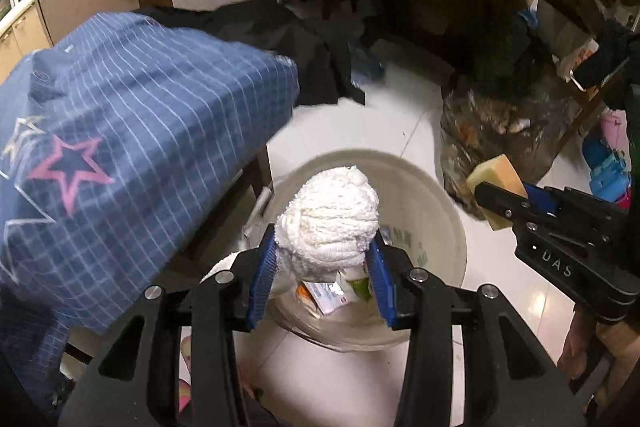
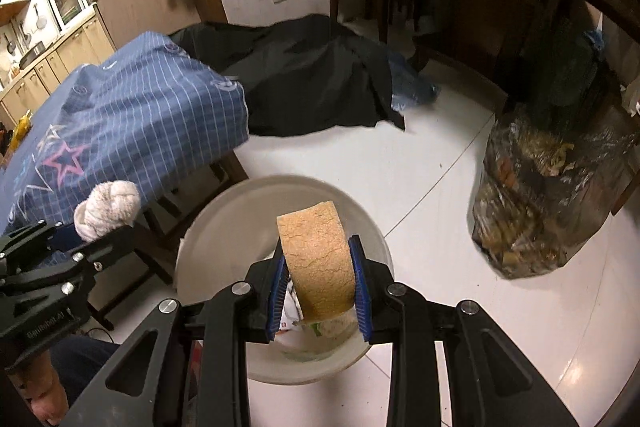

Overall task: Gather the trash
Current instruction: 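Carry the towel and sponge with both grippers over the bucket, then open both grippers to drop the towel and sponge into the bucket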

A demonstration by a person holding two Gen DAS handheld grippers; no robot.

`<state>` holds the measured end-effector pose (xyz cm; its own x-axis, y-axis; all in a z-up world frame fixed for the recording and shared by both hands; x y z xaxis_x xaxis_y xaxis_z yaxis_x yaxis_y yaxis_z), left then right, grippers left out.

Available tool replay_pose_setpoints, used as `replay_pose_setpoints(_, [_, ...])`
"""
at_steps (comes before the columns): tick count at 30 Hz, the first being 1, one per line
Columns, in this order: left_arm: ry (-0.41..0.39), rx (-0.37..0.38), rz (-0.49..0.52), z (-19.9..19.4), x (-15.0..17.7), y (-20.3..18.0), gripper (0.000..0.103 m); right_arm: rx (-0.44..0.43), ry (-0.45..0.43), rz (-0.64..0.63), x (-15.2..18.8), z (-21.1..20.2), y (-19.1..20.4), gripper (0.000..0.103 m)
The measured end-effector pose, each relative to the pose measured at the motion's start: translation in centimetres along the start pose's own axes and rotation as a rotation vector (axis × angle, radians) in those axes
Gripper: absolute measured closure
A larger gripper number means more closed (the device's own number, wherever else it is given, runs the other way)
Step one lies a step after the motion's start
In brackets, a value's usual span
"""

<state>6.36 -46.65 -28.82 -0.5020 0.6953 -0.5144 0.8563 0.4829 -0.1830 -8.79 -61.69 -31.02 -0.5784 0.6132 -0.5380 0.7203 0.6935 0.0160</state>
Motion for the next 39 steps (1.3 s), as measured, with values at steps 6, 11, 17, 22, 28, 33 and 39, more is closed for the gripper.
replay_pose_setpoints(6, [0.027, 0.011, 0.000, 0.7, 0.1, -0.3, 0.062, -0.007, 0.024, -0.004, 0.5, 1.1, 0.5, 0.073])
replay_pose_setpoints(11, [0.035, 0.007, 0.007, 1.0, 0.1, -0.5, 0.062, -0.009, 0.026, 0.000, 0.4, 1.3, 0.5, 0.073])
replay_pose_setpoints(17, [0.041, -0.001, 0.006, 1.1, 0.3, -0.5, 0.062, -0.014, 0.032, 0.002, 0.4, 1.5, 0.4, 0.073])
replay_pose_setpoints(22, [0.045, -0.014, 0.009, 1.3, 0.4, -0.5, 0.062, -0.017, 0.034, 0.002, 0.4, 1.6, 0.4, 0.073])
replay_pose_setpoints(28, [0.048, -0.022, 0.008, 1.5, 0.4, -0.6, 0.060, -0.019, 0.027, 0.014, 0.5, 1.4, 0.2, 0.073])
replay_pose_setpoints(33, [0.051, -0.023, 0.001, 1.6, 0.5, -0.3, 0.046, -0.031, 0.029, 0.028, 0.5, 1.5, -0.5, 0.062])
replay_pose_setpoints(39, [0.048, -0.033, -0.004, 1.5, 0.6, -0.1, 0.035, -0.034, 0.021, 0.054, 0.6, 1.2, -1.3, 0.051])
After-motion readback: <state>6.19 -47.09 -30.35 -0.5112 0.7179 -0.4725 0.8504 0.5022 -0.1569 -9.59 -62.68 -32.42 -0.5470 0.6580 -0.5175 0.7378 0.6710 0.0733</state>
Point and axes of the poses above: each gripper's, at about its wrist camera, not at the fingertips, and z roughly the way its jaws point, y to its left, x to its underside, the point moved 3 cm from there along z, roughly the way its jaws point, and after that the axes turned 6 degrees about x, right-handed, at the moved point
